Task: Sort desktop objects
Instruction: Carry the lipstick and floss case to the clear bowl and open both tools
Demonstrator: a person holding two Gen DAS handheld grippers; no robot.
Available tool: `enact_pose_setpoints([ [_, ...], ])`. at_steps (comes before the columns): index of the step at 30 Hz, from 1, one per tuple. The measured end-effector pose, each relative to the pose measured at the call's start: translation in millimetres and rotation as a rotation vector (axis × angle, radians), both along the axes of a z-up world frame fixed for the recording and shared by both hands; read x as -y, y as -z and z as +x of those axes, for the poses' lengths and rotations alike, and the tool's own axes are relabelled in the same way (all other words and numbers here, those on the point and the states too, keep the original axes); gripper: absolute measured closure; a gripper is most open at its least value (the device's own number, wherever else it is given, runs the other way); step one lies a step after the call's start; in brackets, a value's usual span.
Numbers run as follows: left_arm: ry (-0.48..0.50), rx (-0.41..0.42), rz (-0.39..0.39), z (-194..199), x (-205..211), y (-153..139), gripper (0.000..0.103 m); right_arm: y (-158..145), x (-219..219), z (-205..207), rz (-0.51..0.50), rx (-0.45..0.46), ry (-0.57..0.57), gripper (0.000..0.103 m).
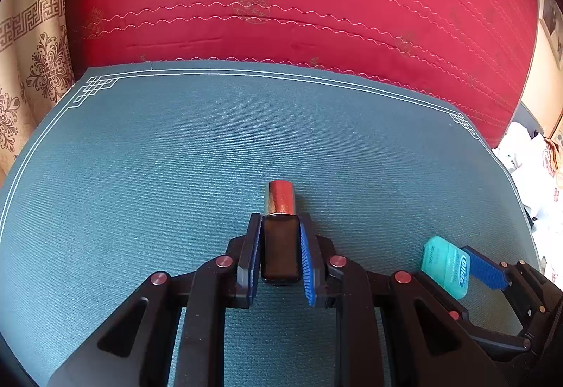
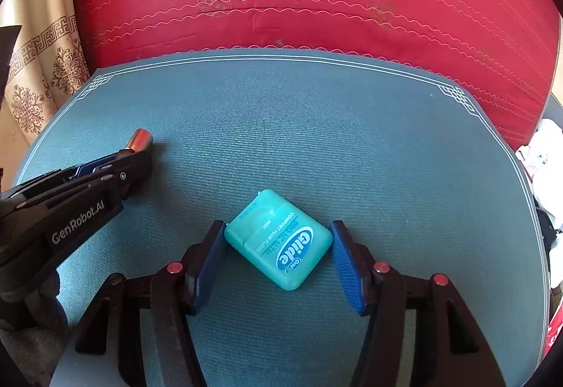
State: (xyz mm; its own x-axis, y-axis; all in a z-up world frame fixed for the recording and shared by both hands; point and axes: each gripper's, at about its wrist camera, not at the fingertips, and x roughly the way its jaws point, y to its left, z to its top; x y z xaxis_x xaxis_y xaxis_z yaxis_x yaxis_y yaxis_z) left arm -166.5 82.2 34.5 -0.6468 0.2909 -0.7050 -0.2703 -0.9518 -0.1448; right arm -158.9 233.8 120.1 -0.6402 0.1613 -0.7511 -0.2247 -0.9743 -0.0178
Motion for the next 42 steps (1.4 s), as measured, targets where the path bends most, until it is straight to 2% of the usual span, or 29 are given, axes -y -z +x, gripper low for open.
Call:
enact_pose_setpoints([
  [10,0.067,-0.021,0.017,13,-21,-7,0.081,-7,-9,36,-0.049,-0.012,0.045,0.040],
  [16,0.132,0.007,0.077,19,-30,-11,0.081,-16,-14,61,-0.078,-0.036,0.073,0.040],
  [25,0.219,-0.023,0.082,31,-51,-28,0.081,-32,-21,94,-0.097,-0.075,0.110,0.040],
  [33,0.306,-0.054,0.096,54,-71,-43,0.081,-49,-28,125,-0.105,-0.114,0.154,0.040],
  [42,0.430,-0.100,0.113,92,-101,-58,0.081,-73,-40,181,-0.090,-0.176,0.217,0.040],
])
